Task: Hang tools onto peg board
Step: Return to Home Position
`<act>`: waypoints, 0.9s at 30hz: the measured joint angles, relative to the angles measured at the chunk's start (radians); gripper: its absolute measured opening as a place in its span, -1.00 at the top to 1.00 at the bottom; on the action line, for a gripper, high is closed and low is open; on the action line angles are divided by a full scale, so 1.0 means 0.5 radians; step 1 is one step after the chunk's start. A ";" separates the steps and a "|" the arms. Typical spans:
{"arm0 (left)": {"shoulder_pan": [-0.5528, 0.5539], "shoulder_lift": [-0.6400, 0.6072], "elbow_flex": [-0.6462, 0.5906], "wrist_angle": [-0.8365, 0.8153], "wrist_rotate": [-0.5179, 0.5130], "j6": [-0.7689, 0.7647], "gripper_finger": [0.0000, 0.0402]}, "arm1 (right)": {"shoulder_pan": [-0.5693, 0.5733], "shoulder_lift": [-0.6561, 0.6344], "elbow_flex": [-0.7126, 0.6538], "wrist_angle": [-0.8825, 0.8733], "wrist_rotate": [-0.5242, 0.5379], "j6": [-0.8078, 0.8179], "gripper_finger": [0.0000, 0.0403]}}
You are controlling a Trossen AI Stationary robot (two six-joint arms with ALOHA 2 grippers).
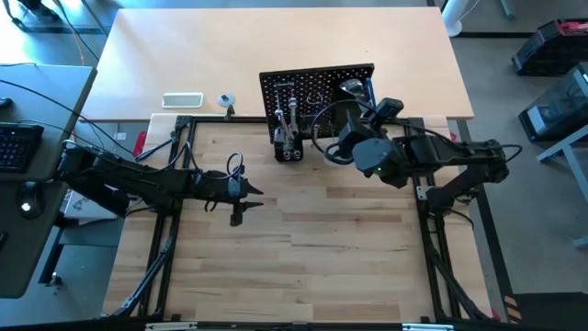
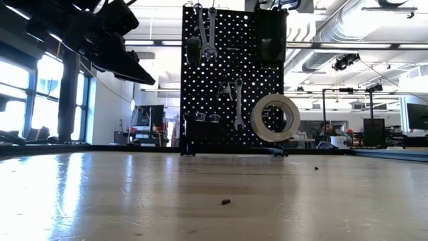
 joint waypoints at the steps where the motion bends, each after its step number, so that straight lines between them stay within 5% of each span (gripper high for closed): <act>1: 0.000 0.000 0.000 0.000 0.000 -0.002 0.24 | 0.009 0.000 0.000 0.001 -0.002 0.003 0.17; 27: 0.000 0.000 0.000 -0.029 0.001 -0.037 0.24 | 0.401 -0.001 0.001 0.000 0.061 0.161 0.17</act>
